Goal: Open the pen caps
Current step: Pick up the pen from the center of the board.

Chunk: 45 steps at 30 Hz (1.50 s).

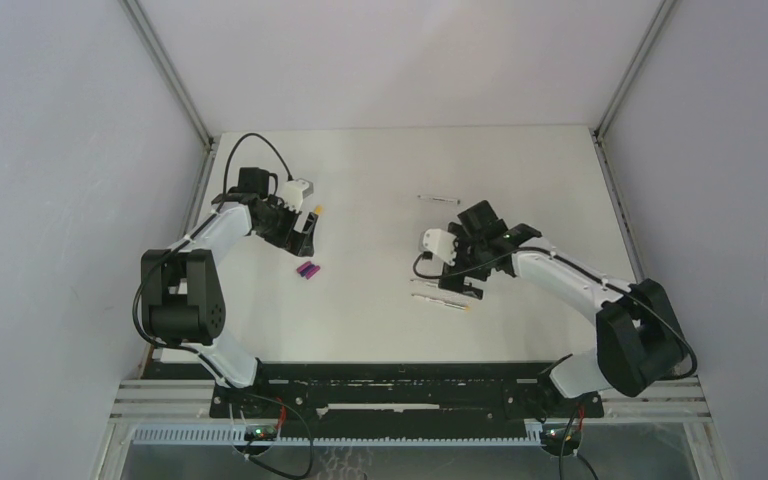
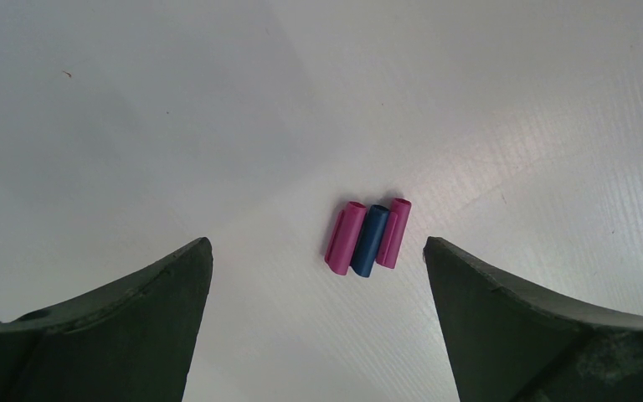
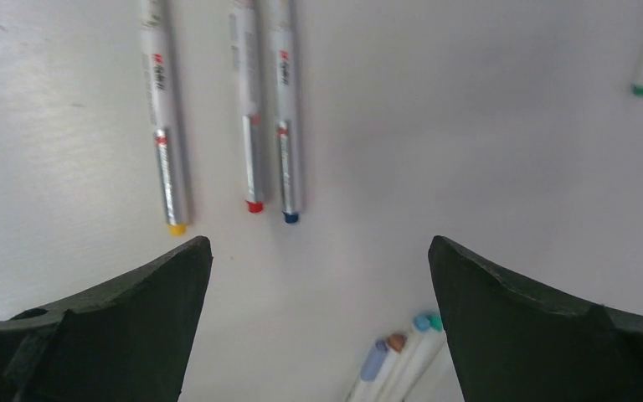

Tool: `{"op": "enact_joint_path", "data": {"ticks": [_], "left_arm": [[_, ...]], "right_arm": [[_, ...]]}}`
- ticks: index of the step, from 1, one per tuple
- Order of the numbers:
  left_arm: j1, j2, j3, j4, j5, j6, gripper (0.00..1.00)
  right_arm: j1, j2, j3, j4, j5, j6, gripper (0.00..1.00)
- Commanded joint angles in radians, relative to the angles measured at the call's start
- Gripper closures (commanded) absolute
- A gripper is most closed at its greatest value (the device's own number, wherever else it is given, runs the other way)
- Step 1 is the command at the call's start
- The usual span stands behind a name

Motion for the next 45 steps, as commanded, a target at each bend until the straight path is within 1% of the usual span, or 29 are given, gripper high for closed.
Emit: {"op": "enact_joint_path", "data": {"ticks": [1, 4, 8, 19, 22, 24, 25, 31, 37, 45], "left_arm": [[0.008, -0.019, -0.019, 0.017, 0.008, -0.010, 0.00], [0.008, -0.025, -0.022, 0.017, 0.009, -0.011, 0.00], [0.008, -0.027, -0.021, 0.016, 0.012, -0.011, 0.00], [0.008, -0.032, -0.021, 0.013, 0.023, -0.009, 0.00], [0.009, -0.031, -0.021, 0.013, 0.022, -0.009, 0.00], [0.008, -0.031, -0.022, 0.013, 0.022, -0.009, 0.00], [0.008, -0.031, -0.021, 0.013, 0.022, -0.008, 0.00], [0.007, -0.034, -0.021, 0.013, 0.022, -0.008, 0.00], [0.009, -0.040, -0.023, 0.013, 0.022, -0.008, 0.00], [0.008, -0.040, -0.023, 0.012, 0.023, -0.007, 0.00]], "right_arm": [[-0.118, -0.083, -0.006, 0.056, 0.004, 0.024, 0.00], [-0.226, -0.108, -0.006, 0.056, -0.030, 0.043, 0.00], [-0.330, -0.116, -0.006, 0.026, -0.066, 0.033, 0.01], [-0.489, -0.066, -0.006, -0.120, -0.037, -0.039, 0.15], [-0.517, -0.043, -0.009, -0.151, -0.039, -0.049, 0.20], [-0.526, -0.026, -0.011, -0.156, -0.027, -0.046, 0.26], [-0.528, -0.019, -0.013, -0.163, -0.030, -0.045, 0.28], [-0.547, 0.028, -0.014, -0.172, -0.011, -0.043, 0.36], [-0.562, 0.065, -0.013, -0.184, 0.008, -0.039, 0.39], [-0.587, 0.106, -0.014, -0.183, 0.033, -0.029, 0.40]]}}
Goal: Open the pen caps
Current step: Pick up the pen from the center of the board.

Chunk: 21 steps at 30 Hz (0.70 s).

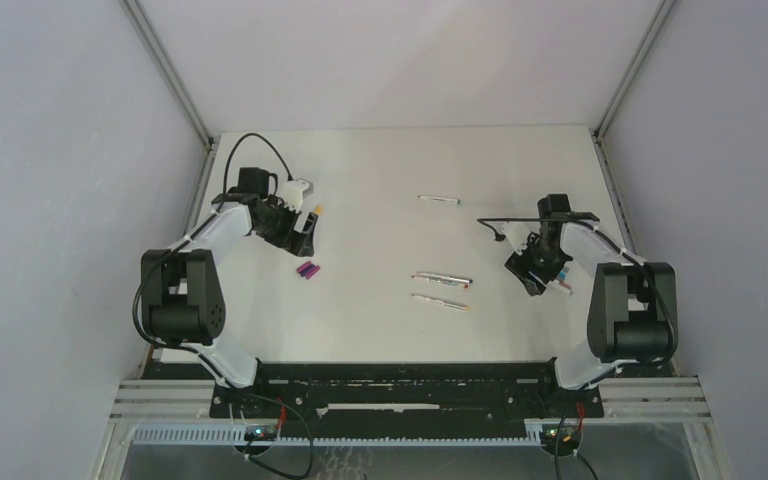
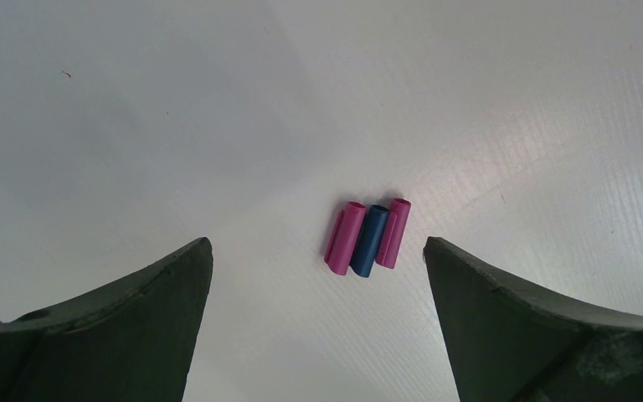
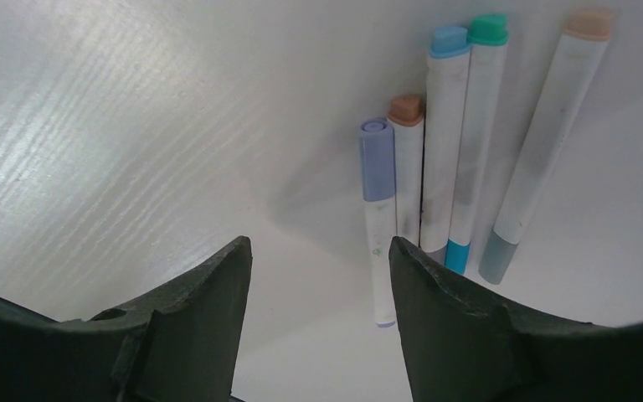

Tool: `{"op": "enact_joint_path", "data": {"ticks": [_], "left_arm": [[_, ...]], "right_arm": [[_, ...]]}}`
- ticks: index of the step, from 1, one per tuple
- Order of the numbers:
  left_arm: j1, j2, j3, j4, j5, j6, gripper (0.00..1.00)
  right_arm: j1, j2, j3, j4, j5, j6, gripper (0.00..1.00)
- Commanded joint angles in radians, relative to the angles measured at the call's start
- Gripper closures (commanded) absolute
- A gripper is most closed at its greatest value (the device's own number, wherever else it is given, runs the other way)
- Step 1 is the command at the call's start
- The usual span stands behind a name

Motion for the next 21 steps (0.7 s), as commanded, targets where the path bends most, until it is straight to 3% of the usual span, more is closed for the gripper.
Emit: {"op": "enact_joint_path", "data": {"ticks": [1, 13, 21], "left_arm": [[0.008, -0.040, -0.023, 0.013, 0.022, -0.006, 0.00], [0.009, -0.034, -0.023, 0.012, 0.021, -0.006, 0.00], [0.008, -0.033, -0.023, 0.013, 0.022, -0.006, 0.00]], "right_arm": [[-0.013, 0.013, 0.000, -0.002, 0.024, 0.011, 0.40], [-0.018, 0.053, 0.000, -0.017, 0.021, 0.017, 0.45], [-0.019, 0.107, 0.001, -0.028, 0.045, 0.023, 0.60]]}}
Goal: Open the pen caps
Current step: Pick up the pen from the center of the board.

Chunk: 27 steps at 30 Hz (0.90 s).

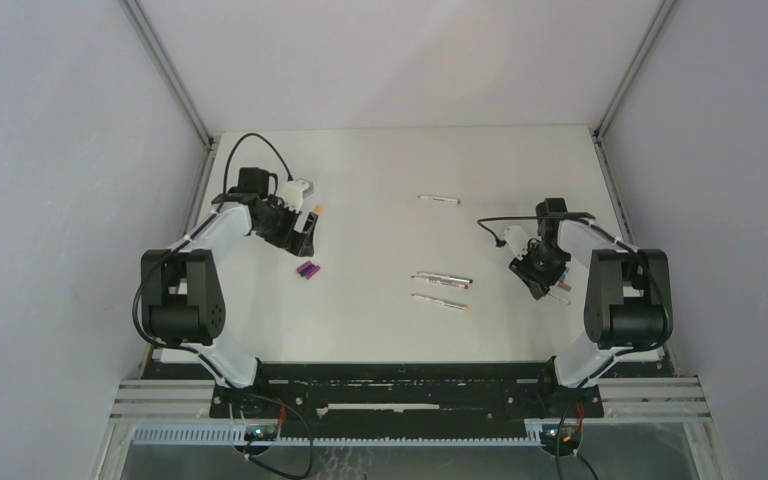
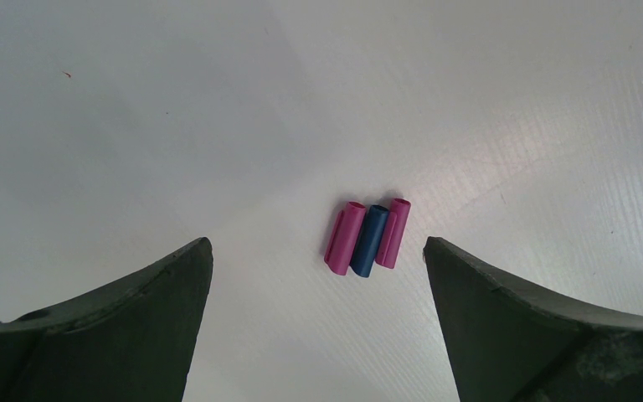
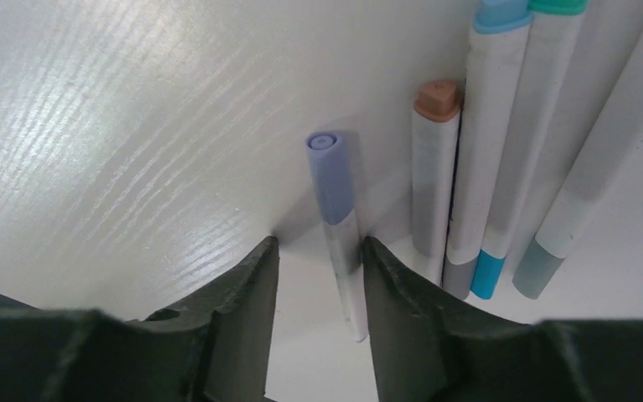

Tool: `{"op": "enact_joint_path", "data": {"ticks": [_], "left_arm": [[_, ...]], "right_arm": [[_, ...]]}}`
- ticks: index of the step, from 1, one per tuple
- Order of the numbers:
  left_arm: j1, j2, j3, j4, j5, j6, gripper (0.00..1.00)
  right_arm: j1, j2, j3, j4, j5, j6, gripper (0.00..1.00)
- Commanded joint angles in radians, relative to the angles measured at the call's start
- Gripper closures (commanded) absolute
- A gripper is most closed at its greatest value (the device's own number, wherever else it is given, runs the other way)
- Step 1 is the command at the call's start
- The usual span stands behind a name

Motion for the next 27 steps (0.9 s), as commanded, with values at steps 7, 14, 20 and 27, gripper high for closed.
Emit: {"op": "enact_joint_path", "data": {"ticks": [7, 14, 20, 27], "left_arm": [[0.008, -0.036, -0.023, 0.012, 0.023, -0.006, 0.00], [0.008, -0.039, -0.023, 0.013, 0.023, -0.005, 0.00], [0.008, -0.040, -0.023, 0.013, 0.025, -0.005, 0.00], [0.008, -0.096, -0.048, 0.034, 0.057, 0.001, 0.00]], "right_arm": [[0.001, 0.062, 0.008, -0.029, 0.024, 0.022, 0.82], [0.013, 0.055, 0.013, -0.036, 0.015, 0.024, 1.00], [0.024, 0.024, 0.022, -0.043, -0.005, 0.025, 1.00], [0.035, -0.085, 0.051, -0.062, -0.127, 0.018, 1.00]]}}
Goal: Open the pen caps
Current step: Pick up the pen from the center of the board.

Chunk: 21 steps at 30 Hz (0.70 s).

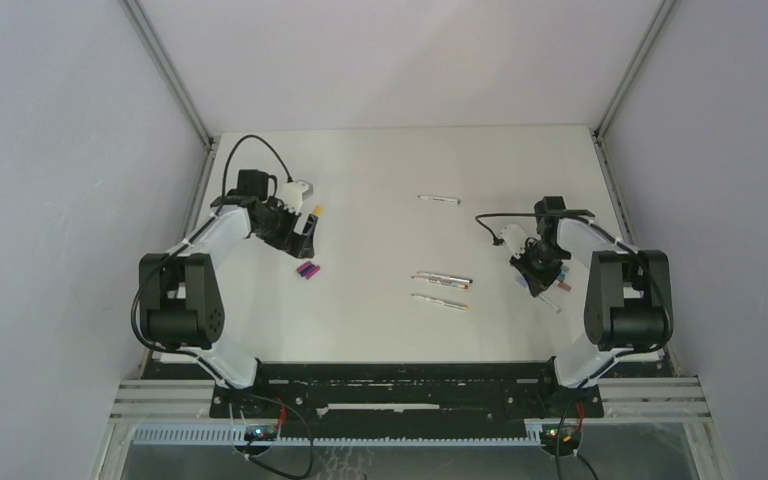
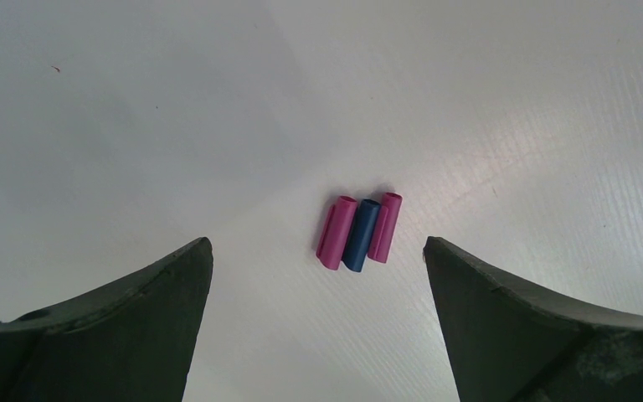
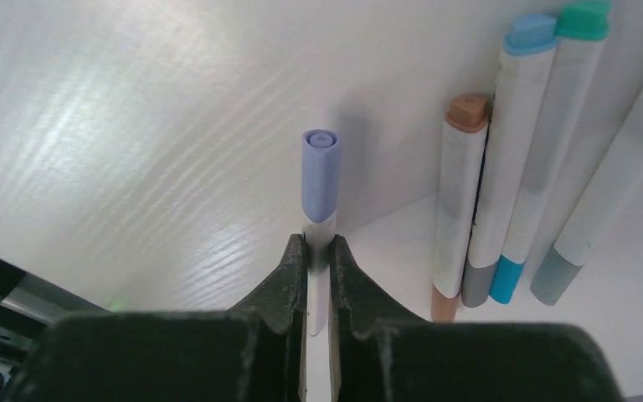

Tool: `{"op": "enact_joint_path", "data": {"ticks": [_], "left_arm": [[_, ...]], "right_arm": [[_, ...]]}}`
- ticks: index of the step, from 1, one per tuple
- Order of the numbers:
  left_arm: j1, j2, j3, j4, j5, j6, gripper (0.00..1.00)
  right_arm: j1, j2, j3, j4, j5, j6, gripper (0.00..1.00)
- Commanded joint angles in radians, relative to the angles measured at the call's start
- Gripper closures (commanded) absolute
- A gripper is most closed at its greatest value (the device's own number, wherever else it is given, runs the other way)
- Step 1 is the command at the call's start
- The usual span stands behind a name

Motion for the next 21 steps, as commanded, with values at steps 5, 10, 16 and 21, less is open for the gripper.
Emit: {"op": "enact_joint_path", "data": {"ticks": [5, 10, 16, 21], "left_arm": [[0.007, -0.157, -0.060, 0.043, 0.093, 0.009, 0.00], [0.008, -0.255, -0.098, 0.059, 0.150, 0.029, 0.00], [0.007, -0.359, -0.115, 0.071, 0.200, 0.033, 0.00], [0.008, -0.421, -0.120, 0.080, 0.233, 0.029, 0.00]], "right_arm": [[0.039, -0.184, 0.058, -0.028, -0.211, 0.011, 1.00], [0.101, -0.260, 0.094, -0.005, -0.252, 0.041, 1.00], [0.255, -0.343, 0.130, 0.054, -0.241, 0.091, 1.00], [0.365, -0.341, 0.208, 0.088, -0.216, 0.122, 1.00]]}}
